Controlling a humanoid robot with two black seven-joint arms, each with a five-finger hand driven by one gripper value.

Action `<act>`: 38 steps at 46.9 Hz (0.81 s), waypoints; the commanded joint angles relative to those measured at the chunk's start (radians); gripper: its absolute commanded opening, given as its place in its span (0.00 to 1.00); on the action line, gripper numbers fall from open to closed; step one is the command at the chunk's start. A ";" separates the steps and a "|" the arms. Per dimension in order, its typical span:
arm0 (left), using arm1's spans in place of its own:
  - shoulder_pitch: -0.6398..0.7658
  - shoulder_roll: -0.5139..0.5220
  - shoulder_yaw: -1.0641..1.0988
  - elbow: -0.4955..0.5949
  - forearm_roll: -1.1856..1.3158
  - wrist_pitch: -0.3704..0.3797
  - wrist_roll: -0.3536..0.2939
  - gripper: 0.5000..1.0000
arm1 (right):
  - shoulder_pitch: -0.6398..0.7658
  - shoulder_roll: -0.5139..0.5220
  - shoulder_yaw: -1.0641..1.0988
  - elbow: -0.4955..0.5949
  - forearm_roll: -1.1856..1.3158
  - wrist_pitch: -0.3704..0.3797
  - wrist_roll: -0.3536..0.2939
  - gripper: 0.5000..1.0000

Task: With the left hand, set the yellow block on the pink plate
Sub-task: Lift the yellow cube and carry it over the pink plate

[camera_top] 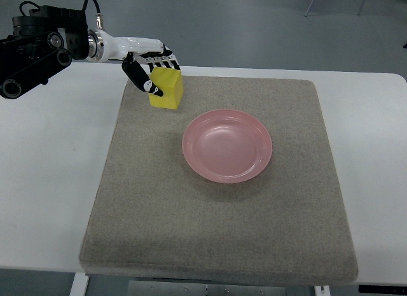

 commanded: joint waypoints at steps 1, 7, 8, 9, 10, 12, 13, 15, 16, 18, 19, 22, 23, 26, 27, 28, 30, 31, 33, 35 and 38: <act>0.001 0.000 -0.005 -0.048 0.000 0.013 -0.001 0.31 | 0.000 0.000 0.000 0.000 0.000 0.000 0.000 0.85; 0.004 -0.001 -0.005 -0.134 0.000 0.024 -0.003 0.31 | 0.000 0.000 0.000 0.000 0.000 0.000 0.000 0.85; 0.004 -0.005 -0.005 -0.147 0.002 0.024 -0.003 0.31 | 0.000 0.000 0.000 0.000 0.000 0.000 0.000 0.85; 0.005 -0.009 -0.003 -0.157 0.002 0.024 -0.003 0.31 | 0.000 0.000 0.000 0.000 0.000 0.000 0.000 0.85; 0.007 -0.015 -0.003 -0.163 0.003 0.022 -0.003 0.31 | 0.000 0.000 0.000 0.000 0.000 0.000 0.000 0.85; 0.011 -0.029 -0.002 -0.170 0.005 0.022 -0.003 0.32 | 0.000 0.000 0.000 0.000 0.000 0.000 0.000 0.85; 0.011 -0.037 0.000 -0.170 0.006 0.022 -0.003 0.32 | 0.000 0.000 0.000 0.000 0.000 0.000 0.000 0.85; 0.013 -0.051 0.001 -0.170 0.011 0.022 -0.004 0.32 | 0.000 0.000 0.000 0.000 0.000 0.000 0.000 0.85; 0.013 -0.057 0.001 -0.169 0.012 0.022 -0.003 0.33 | 0.000 0.000 0.000 0.000 0.000 0.000 0.000 0.85; 0.013 -0.070 0.003 -0.166 0.015 0.022 -0.003 0.34 | 0.000 0.000 0.000 0.000 0.000 0.000 0.000 0.85; 0.011 -0.078 0.006 -0.166 0.017 0.022 -0.003 0.35 | 0.000 0.000 0.000 0.000 0.000 0.000 0.000 0.85; 0.013 -0.100 0.009 -0.164 0.022 0.022 -0.003 0.35 | 0.000 0.000 0.000 0.000 0.000 0.000 0.000 0.85; 0.013 -0.107 0.011 -0.163 0.023 0.021 -0.003 0.35 | 0.000 0.000 0.000 0.000 0.000 0.000 0.000 0.85; 0.016 -0.127 0.012 -0.158 0.025 0.021 -0.003 0.35 | 0.000 0.000 0.000 0.000 0.000 0.000 0.000 0.85; 0.017 -0.133 0.012 -0.155 0.026 0.021 -0.003 0.35 | 0.000 0.000 0.000 0.000 0.000 0.000 0.000 0.85; 0.017 -0.139 0.014 -0.151 0.028 0.021 -0.003 0.35 | 0.000 0.000 0.000 0.000 0.000 0.000 0.000 0.85; 0.017 -0.150 0.014 -0.143 0.028 0.021 -0.001 0.35 | 0.000 0.000 0.000 0.000 0.000 0.000 0.000 0.85; 0.017 -0.156 0.015 -0.141 0.029 0.021 -0.003 0.35 | 0.000 0.000 0.000 0.000 0.000 0.000 0.000 0.85; 0.017 -0.167 0.017 -0.131 0.029 0.021 -0.001 0.35 | 0.000 0.000 0.000 0.000 0.000 0.000 0.000 0.85; 0.017 -0.178 0.026 -0.121 0.029 0.021 -0.001 0.35 | 0.000 0.000 0.000 0.000 0.000 0.000 0.000 0.85; 0.016 -0.193 0.046 -0.105 0.040 0.021 -0.001 0.35 | 0.000 0.000 0.000 0.000 0.000 0.000 0.000 0.85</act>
